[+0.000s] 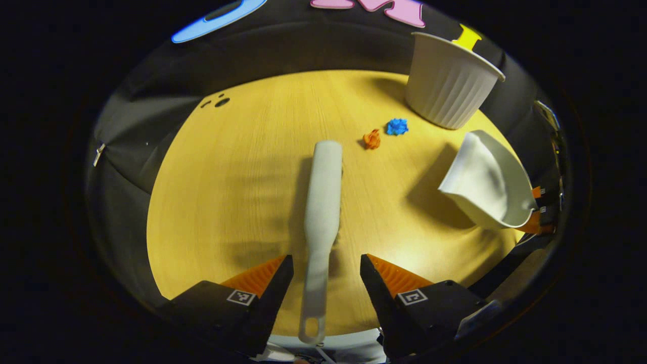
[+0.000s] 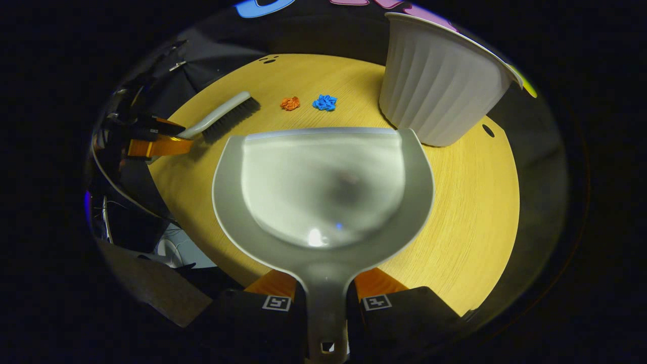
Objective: Pick up the small broom and dustpan from the desktop, sweep the trash into the dustpan with the broom, and then empty the trash into the garbage bin.
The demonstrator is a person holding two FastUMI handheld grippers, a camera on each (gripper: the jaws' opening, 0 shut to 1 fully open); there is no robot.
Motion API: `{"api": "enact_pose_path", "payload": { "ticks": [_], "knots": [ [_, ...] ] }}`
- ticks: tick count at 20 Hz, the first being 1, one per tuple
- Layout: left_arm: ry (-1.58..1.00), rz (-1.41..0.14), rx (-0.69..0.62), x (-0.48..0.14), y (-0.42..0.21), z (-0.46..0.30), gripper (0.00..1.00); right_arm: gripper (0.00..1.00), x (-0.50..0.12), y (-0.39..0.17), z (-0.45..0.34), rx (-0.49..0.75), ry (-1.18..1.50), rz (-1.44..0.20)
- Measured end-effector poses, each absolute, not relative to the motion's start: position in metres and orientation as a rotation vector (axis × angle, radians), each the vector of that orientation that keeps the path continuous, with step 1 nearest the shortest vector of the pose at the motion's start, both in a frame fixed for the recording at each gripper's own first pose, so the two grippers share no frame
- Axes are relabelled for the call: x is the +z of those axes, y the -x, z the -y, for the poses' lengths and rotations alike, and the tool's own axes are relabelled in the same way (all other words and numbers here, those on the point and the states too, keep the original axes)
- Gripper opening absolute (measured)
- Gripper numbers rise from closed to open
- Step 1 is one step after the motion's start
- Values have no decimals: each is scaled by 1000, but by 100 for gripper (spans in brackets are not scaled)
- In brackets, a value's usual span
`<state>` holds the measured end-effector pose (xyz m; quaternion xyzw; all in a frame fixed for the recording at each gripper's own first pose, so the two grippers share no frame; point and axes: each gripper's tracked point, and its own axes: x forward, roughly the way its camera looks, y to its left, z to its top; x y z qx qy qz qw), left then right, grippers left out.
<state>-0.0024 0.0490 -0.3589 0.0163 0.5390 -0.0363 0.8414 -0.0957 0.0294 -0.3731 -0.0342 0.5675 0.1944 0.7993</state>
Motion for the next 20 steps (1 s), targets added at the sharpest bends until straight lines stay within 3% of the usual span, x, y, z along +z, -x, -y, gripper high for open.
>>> {"api": "enact_pose_path", "payload": {
  "ticks": [10,12,13,14,15,16,20],
  "knots": [
    [-34,-1261,-92,-396,-11,-47,56,36,-377,94,-30,430,79,-1257],
    [-43,-1261,-85,-393,-10,-48,46,41,-377,95,-30,450,104,-1271],
    [-43,-1265,-66,-393,-13,-50,30,36,-378,97,-29,462,119,-1290],
    [-46,-1251,-35,-389,-22,-52,27,36,-377,100,-28,469,142,-1332],
    [-55,-1220,-25,-383,-33,-53,30,36,-374,101,-28,478,162,-1359],
    [-67,-1195,-22,-380,-47,-53,26,36,-371,101,-28,496,181,-1377],
    [-181,-1124,-78,-364,-115,-49,26,36,-368,85,-39,559,191,-1403]
  ]
}}
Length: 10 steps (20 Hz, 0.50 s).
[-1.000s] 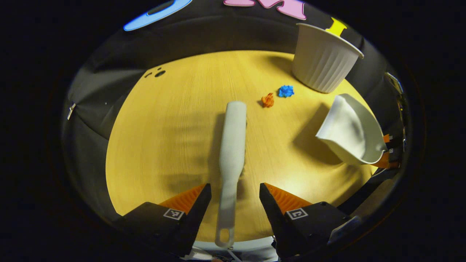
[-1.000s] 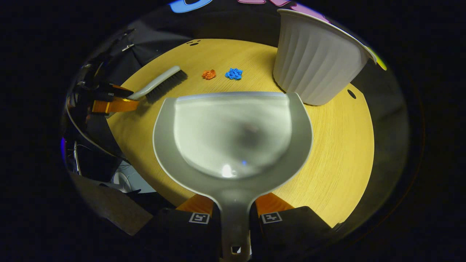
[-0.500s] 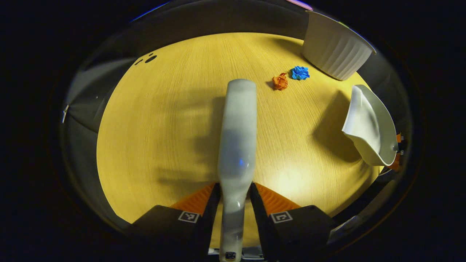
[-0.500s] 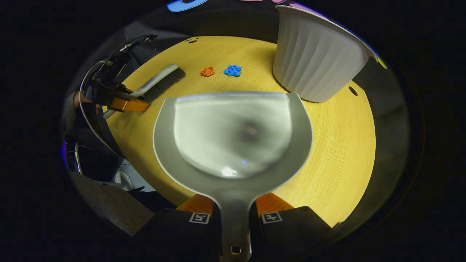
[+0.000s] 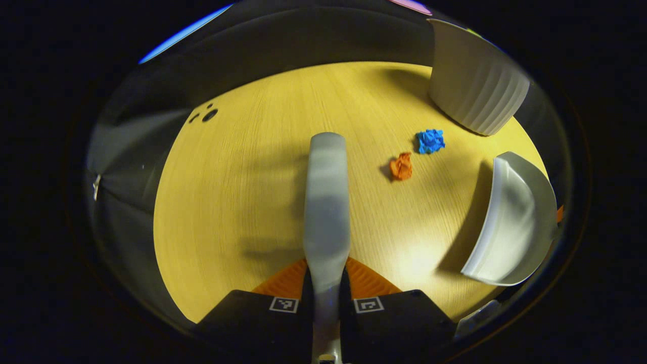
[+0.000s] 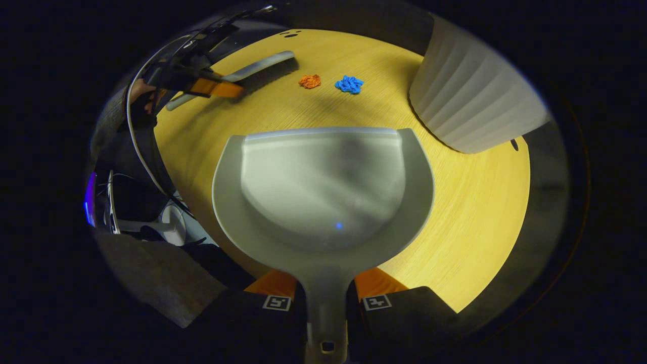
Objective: Pick up the small broom and dustpan from the desktop, sweep the trash into the dustpan with the broom, and then empty the trash into the garbage bin.
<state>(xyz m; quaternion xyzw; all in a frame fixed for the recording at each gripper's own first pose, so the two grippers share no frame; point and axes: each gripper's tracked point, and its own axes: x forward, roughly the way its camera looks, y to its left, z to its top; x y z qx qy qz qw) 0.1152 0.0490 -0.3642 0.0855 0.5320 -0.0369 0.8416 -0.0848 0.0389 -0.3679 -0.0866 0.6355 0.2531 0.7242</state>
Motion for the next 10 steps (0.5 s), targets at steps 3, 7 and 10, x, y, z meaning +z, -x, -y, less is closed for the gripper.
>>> {"api": "enact_pose_path", "payload": {
  "ticks": [3,7,10],
  "knots": [
    [-257,-1105,-135,-361,-148,-41,25,36,-374,77,-33,548,217,-1417],
    [-324,-1115,-214,-370,-171,-21,25,36,-385,72,-25,538,239,-1436],
    [-374,-1117,-278,-371,-178,-1,26,36,-393,68,-21,539,239,-1443]
  ]
}}
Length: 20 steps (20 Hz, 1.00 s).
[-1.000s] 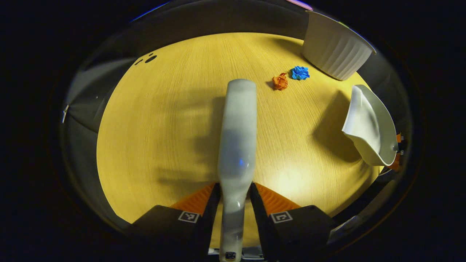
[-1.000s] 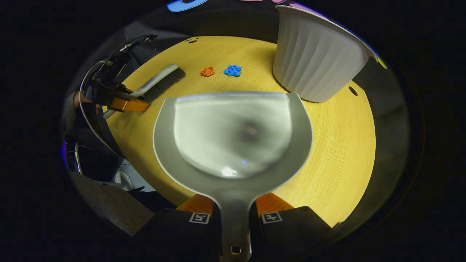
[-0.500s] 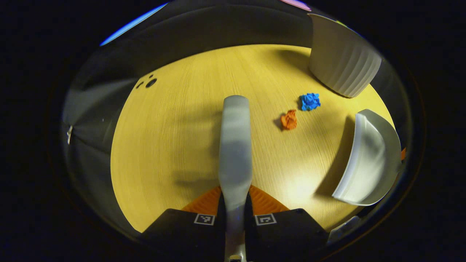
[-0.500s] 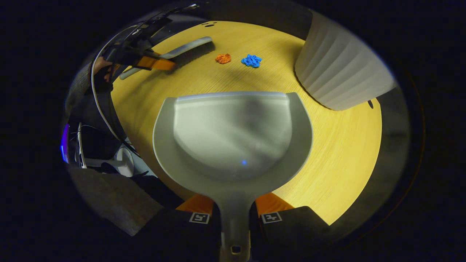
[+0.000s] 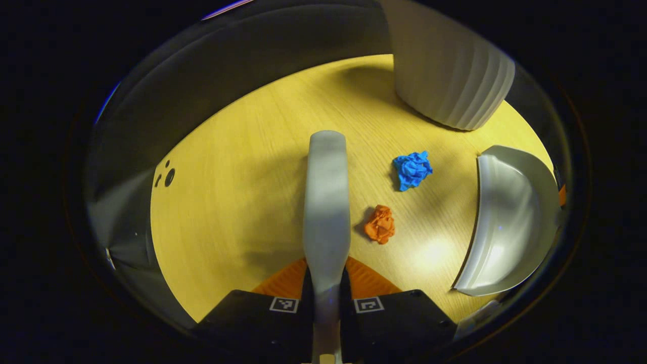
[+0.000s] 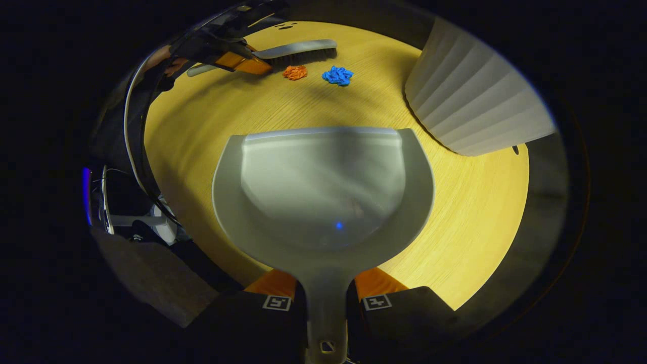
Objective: Pick up the small broom and dustpan from the desktop, sweep the trash into the dustpan with the broom, and then empty the trash into the garbage bin.
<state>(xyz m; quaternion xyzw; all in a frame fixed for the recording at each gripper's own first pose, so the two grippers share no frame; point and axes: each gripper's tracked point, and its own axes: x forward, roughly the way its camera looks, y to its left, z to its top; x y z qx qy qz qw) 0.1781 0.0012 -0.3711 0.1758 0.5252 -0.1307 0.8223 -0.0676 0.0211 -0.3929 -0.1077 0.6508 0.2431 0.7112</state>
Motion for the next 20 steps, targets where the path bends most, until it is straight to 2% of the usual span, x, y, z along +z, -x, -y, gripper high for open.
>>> {"api": "enact_pose_path", "payload": {
  "ticks": [10,11,12,13,14,15,18,19,20],
  "knots": [
    [-310,-1176,-593,-371,-135,81,25,36,-391,61,-14,552,244,-1410],
    [-286,-1185,-627,-370,-126,90,22,36,-392,61,-14,550,245,-1408],
    [-260,-1195,-666,-367,-117,100,25,41,-392,61,-13,550,247,-1405],
    [-244,-1206,-705,-365,-109,107,25,36,-392,61,-13,549,249,-1401],
    [-228,-1219,-730,-364,-104,112,25,36,-389,61,-12,556,254,-1394],
    [-200,-1224,-739,-365,-101,116,25,31,-396,60,-13,549,254,-1388],
    [-143,-1232,-726,-362,-100,117,25,36,-398,61,-14,537,226,-1347],
    [-128,-1231,-719,-363,-99,118,22,36,-400,62,-14,528,220,-1327],
    [-115,-1223,-709,-362,-100,118,25,36,-401,63,-15,519,216,-1310]
  ]
}}
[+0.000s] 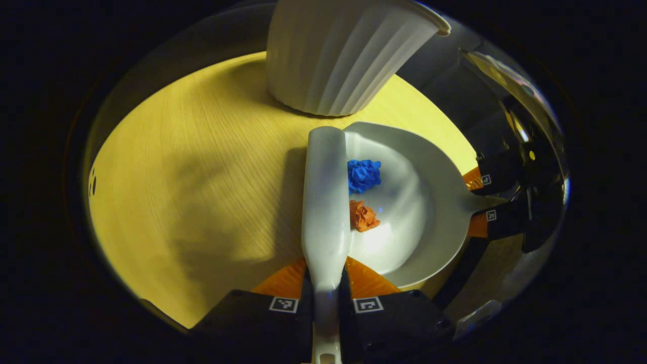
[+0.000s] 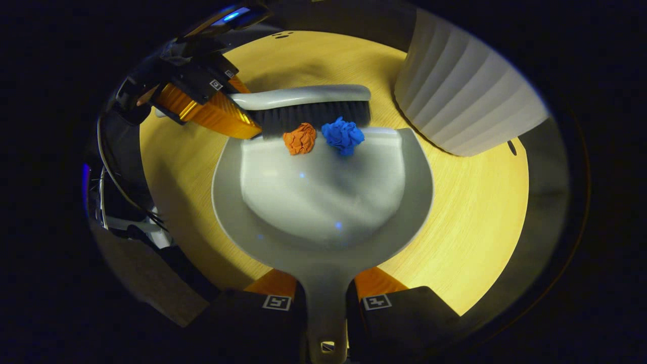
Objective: Pick up the small broom and dustpan from the desktop, sweep the trash into the dustpan with the broom, and then empty the trash into the garbage bin.
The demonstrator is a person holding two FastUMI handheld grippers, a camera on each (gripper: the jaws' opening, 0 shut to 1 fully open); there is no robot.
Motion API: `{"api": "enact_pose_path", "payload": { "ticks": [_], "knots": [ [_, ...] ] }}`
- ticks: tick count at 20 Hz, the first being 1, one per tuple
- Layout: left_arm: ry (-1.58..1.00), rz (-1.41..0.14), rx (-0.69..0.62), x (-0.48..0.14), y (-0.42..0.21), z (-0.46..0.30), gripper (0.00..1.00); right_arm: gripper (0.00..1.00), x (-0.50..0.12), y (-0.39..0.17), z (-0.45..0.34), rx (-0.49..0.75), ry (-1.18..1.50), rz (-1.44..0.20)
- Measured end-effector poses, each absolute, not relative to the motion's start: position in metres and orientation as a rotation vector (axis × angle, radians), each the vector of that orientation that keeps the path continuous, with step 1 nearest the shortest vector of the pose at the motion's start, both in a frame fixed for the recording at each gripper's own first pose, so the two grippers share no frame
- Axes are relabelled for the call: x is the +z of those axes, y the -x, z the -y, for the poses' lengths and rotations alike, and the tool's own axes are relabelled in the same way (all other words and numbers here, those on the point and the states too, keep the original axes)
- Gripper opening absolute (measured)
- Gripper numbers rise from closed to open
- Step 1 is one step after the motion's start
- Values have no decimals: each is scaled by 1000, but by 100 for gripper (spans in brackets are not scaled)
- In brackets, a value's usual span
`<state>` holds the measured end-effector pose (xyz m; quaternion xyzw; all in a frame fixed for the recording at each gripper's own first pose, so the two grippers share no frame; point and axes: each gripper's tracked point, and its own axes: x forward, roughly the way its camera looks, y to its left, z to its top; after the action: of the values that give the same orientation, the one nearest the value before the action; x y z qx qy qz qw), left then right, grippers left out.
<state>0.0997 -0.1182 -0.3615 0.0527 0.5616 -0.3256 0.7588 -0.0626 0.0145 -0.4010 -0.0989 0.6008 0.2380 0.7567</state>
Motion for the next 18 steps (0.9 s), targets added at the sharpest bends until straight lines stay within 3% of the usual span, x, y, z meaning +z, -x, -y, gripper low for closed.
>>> {"api": "enact_pose_path", "payload": {
  "ticks": [3,4,6,7,8,11,12,13,18],
  "knots": [
    [-83,-1179,-650,-361,-104,117,25,36,-406,67,-14,486,179,-1268],
    [-64,-1163,-629,-357,-103,116,23,31,-404,67,-15,478,165,-1253],
    [-39,-1135,-573,-354,-104,108,25,36,-395,70,-16,460,146,-1222],
    [-27,-1118,-523,-359,-106,99,22,31,-390,72,-12,442,144,-1204],
    [-21,-1108,-483,-364,-108,93,27,36,-381,75,-11,429,135,-1197],
    [-17,-1099,-347,-388,-107,62,25,36,-362,84,-6,396,113,-1227],
    [-40,-1103,-301,-401,-105,51,25,31,-359,85,-6,380,108,-1247],
    [-53,-1105,-268,-413,-100,47,25,36,-352,85,-10,364,98,-1263],
    [-13,-1158,-246,-453,-74,40,25,36,-333,79,-30,238,41,-1280]
  ]
}}
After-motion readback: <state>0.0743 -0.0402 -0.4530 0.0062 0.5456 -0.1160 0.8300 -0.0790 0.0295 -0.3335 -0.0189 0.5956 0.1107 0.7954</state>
